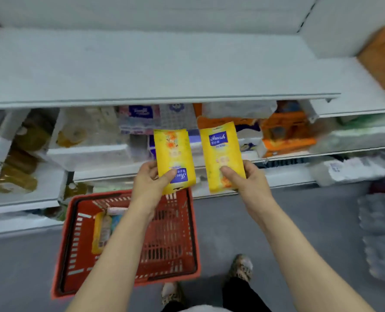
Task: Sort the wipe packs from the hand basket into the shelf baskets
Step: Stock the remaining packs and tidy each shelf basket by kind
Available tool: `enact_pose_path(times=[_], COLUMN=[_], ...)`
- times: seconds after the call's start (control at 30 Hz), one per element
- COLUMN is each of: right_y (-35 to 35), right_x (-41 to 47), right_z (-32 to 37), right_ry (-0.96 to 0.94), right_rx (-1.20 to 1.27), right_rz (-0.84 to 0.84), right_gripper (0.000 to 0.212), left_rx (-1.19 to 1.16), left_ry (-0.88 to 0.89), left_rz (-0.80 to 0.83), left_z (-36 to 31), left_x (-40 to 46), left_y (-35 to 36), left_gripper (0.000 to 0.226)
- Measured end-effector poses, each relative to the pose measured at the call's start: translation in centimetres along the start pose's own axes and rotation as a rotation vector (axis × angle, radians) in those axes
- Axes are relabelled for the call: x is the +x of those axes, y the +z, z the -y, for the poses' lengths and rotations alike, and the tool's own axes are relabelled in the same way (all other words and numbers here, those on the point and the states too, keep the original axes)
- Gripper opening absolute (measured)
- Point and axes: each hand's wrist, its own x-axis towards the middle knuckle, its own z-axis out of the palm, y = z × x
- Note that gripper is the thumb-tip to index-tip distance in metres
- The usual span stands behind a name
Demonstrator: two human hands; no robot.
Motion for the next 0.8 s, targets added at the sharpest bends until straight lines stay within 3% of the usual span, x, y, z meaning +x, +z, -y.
enact_pose_path(times=[0.17,0.43,0.8], right_y=[-9.3,-28.2,-48.8], right_x=[1.8,5.6,13.8], right_z=[4.9,11.3,15.4], right_ry=[-0.152,-0.306,-0.361], right_rx=[0.113,0.213,0.264], right_rz=[-0.122,-0.255,-0.362], right_gripper=[0.027,0.053,0.063], left_rx=[0.056,0.037,0.042], left_ry=[0.143,0.271,0.344], left_rz=[0.148,0.308,0.347], left_z=[-4.9,-9.6,-10.4], left_x=[0.5,-0.4,3.2], left_y=[10.6,30.9,53.9], left_gripper=[0.033,0.029,0.026])
